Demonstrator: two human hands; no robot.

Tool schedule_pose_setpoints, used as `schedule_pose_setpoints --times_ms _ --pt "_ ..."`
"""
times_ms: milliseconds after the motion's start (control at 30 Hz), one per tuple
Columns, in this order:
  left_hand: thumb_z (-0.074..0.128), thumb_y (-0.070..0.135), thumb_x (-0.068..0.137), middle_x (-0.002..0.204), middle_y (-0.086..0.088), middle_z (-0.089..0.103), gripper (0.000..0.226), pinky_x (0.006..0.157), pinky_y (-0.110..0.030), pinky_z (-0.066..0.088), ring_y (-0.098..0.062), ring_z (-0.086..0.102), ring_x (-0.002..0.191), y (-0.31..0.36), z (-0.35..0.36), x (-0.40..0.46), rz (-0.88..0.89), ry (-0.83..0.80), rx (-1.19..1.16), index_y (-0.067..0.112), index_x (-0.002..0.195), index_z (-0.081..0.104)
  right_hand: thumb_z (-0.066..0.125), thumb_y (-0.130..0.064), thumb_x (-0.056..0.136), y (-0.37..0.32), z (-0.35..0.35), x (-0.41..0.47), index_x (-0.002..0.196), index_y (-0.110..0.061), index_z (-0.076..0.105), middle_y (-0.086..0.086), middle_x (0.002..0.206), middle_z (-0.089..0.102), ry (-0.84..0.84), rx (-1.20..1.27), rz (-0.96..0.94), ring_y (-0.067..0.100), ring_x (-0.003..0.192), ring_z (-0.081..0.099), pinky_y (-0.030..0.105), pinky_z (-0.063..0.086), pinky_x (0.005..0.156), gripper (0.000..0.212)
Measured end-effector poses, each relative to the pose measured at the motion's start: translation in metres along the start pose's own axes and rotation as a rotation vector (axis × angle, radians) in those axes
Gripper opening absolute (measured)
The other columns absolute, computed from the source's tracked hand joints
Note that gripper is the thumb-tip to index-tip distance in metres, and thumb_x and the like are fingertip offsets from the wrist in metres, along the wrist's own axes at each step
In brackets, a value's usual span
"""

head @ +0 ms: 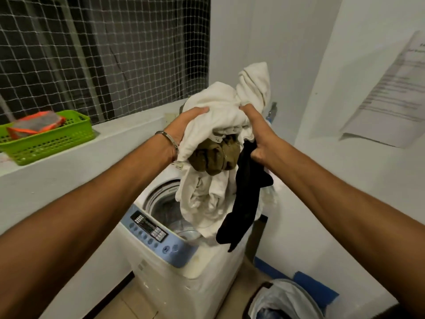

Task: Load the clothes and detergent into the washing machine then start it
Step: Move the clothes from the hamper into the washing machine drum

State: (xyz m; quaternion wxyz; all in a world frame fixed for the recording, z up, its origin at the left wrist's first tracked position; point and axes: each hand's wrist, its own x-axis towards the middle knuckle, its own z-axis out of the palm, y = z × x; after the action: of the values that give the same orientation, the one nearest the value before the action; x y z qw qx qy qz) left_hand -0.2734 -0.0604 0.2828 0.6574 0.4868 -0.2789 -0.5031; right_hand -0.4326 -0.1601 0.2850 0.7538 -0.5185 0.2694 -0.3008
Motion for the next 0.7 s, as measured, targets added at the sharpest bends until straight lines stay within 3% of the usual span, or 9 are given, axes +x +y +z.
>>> schedule_pose_setpoints --times_ms 100,200,267,333,433,533,567,633,700 --pt "0.060 0.040 0.087 0.108 -0.013 0.064 0.047 0.104 -0.032 0.043 -0.021 0.061 0.096 0.008 -0.043 0.019 -0.014 0.037 0.010 0.005 0.118 0.065 0.063 -0.041 0.085 0.017 0.030 0.033 0.112 -0.006 0.070 0.013 0.087 0.075 -0.020 0.028 0.016 0.025 0.080 0.073 0.036 0.059 0.077 0.045" --pt "0.057 0.043 0.088 0.097 -0.012 0.066 0.040 0.084 -0.027 0.052 -0.019 0.063 0.081 0.011 -0.087 0.040 -0.053 0.093 0.030 0.008 0.097 0.075 0.062 -0.043 0.085 0.040 0.055 0.066 0.116 -0.005 0.069 0.016 0.093 0.074 -0.029 0.043 0.048 0.027 0.083 0.073 0.037 0.060 0.077 0.049" --pt "0.057 0.042 0.088 0.088 -0.010 0.070 0.037 0.078 -0.027 0.054 -0.018 0.066 0.077 0.007 -0.114 0.052 -0.079 0.089 0.032 0.010 0.090 0.076 0.066 -0.045 0.080 0.058 0.067 0.088 0.119 -0.006 0.067 0.020 0.112 0.071 -0.021 0.037 0.074 0.032 0.100 0.070 0.044 0.057 0.089 0.056" --pt "0.060 0.042 0.086 0.085 -0.007 0.073 0.036 0.077 -0.027 0.056 -0.018 0.069 0.076 -0.002 -0.135 0.058 -0.096 0.100 0.044 0.011 0.097 0.073 0.069 -0.047 0.074 0.080 0.075 0.108 0.121 -0.008 0.066 0.021 0.121 0.066 -0.001 0.012 0.100 0.034 0.109 0.066 0.050 0.050 0.098 0.062" --pt "0.055 0.043 0.090 0.082 -0.007 0.075 0.040 0.069 -0.022 0.057 -0.016 0.071 0.073 -0.021 -0.164 0.072 -0.150 0.135 0.043 0.011 0.088 0.078 0.072 -0.054 0.070 0.116 0.080 0.132 0.120 -0.015 0.069 0.015 0.116 0.071 0.023 0.025 0.147 0.030 0.107 0.068 0.048 0.050 0.100 0.064" --pt "0.039 0.047 0.097 0.087 -0.015 0.072 0.057 0.076 -0.022 0.056 -0.024 0.071 0.082 -0.039 -0.184 0.082 -0.271 0.182 0.033 0.002 0.096 0.074 0.076 -0.060 0.063 0.155 0.079 0.148 0.121 -0.019 0.068 0.011 0.116 0.071 0.065 0.026 0.197 0.029 0.109 0.067 0.047 0.049 0.101 0.071" --pt "0.038 0.046 0.097 0.077 -0.016 0.073 0.057 0.064 -0.019 0.057 -0.021 0.072 0.069 -0.049 -0.189 0.085 -0.291 0.182 0.033 0.002 0.090 0.074 0.077 -0.062 0.061 0.168 0.077 0.154 0.120 -0.021 0.068 0.009 0.116 0.072 0.087 0.018 0.212 0.028 0.108 0.068 0.047 0.049 0.101 0.072" --pt "0.051 0.044 0.093 0.065 -0.009 0.071 0.045 0.051 -0.019 0.054 -0.016 0.068 0.053 -0.074 -0.199 0.085 -0.314 0.189 0.028 0.004 0.094 0.070 0.079 -0.065 0.057 0.194 0.070 0.163 0.121 -0.025 0.068 0.006 0.115 0.072 0.124 0.020 0.268 0.027 0.107 0.068 0.047 0.049 0.100 0.076" --pt "0.065 0.043 0.084 0.084 -0.005 0.070 0.041 0.065 -0.028 0.057 -0.018 0.069 0.071 -0.100 -0.206 0.080 -0.327 0.247 0.014 0.012 0.110 0.065 0.081 -0.063 0.057 0.220 0.062 0.170 0.125 -0.026 0.065 0.003 0.116 0.072 0.173 0.030 0.316 0.025 0.107 0.068 0.044 0.051 0.098 0.079"
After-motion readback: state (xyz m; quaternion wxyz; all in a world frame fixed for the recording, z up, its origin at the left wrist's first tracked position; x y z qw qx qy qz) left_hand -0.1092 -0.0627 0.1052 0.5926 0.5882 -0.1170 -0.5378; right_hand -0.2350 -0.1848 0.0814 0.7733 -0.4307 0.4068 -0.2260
